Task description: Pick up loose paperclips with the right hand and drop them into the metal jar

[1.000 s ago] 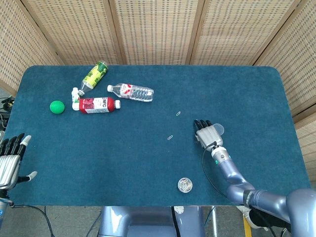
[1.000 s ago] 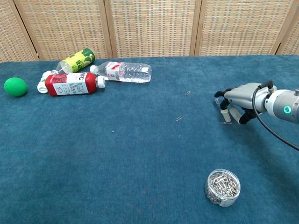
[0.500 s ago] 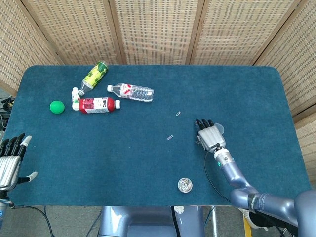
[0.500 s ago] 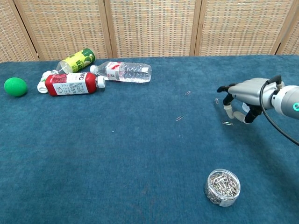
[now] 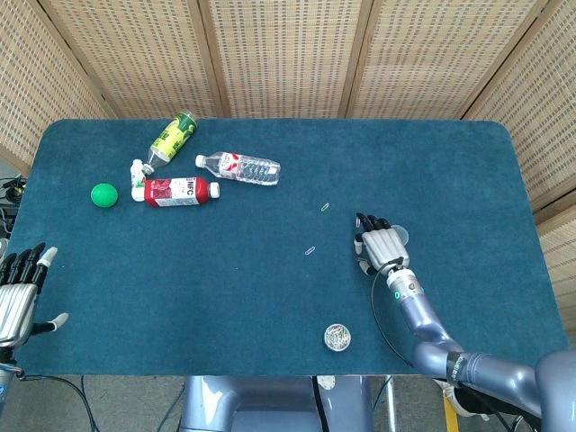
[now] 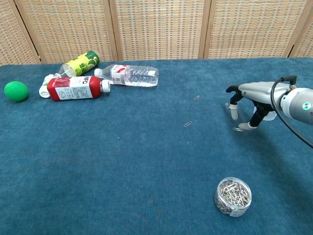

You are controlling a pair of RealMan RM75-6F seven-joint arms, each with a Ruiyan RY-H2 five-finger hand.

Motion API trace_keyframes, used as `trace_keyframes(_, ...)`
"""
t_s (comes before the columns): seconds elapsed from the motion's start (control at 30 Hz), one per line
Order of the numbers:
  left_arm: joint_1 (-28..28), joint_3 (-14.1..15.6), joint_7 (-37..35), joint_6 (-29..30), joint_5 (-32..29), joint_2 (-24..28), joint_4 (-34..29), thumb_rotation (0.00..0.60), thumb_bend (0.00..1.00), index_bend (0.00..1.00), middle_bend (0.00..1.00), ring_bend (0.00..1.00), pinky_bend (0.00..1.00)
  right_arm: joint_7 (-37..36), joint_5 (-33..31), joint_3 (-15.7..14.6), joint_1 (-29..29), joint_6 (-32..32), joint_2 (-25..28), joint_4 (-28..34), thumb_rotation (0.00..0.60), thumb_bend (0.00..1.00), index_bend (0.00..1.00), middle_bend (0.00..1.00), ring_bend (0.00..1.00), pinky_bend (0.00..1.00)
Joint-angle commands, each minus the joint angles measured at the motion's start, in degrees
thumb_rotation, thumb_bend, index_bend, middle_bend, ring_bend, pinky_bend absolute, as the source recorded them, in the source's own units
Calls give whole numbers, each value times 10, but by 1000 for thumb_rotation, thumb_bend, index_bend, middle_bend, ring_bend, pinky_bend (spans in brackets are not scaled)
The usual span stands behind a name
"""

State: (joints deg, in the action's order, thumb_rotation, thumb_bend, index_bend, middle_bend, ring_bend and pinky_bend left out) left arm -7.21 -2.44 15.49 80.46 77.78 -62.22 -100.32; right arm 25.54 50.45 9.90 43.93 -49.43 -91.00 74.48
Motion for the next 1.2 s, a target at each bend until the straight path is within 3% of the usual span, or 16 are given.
trace_keyframes(0.03,0,0,-1,0,-1,0,0,600,0,0,0,0,0,2,-11,4,5,5,-7,-7,600,304,501,0,0,101)
trace_keyframes(1.2,-2,-1,3,-4,-7,-3,3,600,0,0,0,0,0,6,-29,-3,17,27,-46,-66,600,326,501,0,0,101)
